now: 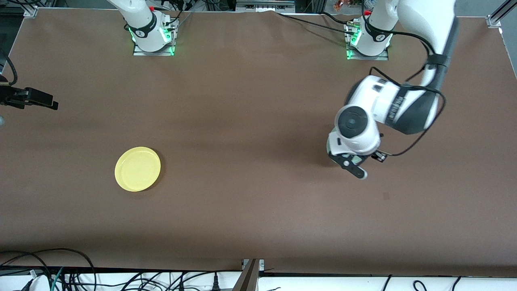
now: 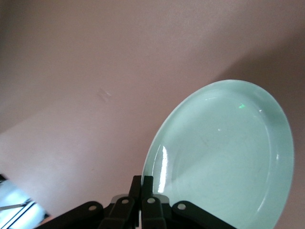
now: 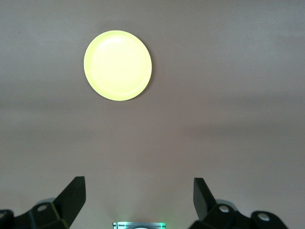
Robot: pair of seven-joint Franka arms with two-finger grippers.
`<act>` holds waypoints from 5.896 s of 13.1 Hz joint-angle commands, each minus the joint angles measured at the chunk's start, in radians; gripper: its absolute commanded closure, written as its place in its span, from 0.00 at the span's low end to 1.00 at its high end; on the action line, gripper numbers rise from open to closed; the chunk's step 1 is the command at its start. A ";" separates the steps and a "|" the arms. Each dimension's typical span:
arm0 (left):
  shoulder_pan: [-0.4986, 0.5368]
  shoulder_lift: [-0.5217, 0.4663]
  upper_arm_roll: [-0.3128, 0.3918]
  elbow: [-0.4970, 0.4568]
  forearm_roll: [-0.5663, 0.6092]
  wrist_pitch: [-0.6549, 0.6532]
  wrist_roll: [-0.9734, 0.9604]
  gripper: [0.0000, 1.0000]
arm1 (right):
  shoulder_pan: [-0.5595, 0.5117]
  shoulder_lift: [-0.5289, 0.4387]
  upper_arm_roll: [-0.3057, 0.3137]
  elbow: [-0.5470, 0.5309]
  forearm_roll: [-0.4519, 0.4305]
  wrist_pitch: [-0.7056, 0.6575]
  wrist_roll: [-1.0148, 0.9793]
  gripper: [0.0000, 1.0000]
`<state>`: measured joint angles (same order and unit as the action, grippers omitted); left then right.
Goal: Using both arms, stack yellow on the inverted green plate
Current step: 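Lift the green plate with the left gripper and tilt it on edge, then flip the green plate face down while the right gripper reaches the yellow plate, then retract the left gripper to rest while the right gripper grasps the yellow plate, then carry the yellow plate with the right gripper onto the green plate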
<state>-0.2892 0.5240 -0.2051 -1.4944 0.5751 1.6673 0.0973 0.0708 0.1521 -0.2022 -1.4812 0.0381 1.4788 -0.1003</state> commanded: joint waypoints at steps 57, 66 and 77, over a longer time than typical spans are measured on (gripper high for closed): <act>0.208 -0.453 0.211 -0.182 -0.566 0.086 -0.156 0.00 | -0.074 0.544 0.037 -0.258 0.355 0.727 -0.136 0.70; 0.212 -0.532 0.201 -0.225 -0.575 0.035 -0.169 0.00 | -0.069 0.503 0.044 -0.225 0.349 0.635 -0.182 1.00; 0.209 -0.519 0.201 -0.208 -0.574 0.017 -0.157 0.00 | -0.017 0.454 0.348 -0.100 0.456 0.589 0.204 1.00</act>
<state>-0.0814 -0.0037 -0.0032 -1.7262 0.0260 1.7063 -0.0749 0.0299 0.5996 0.1167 -1.5870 0.4596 2.0260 0.0228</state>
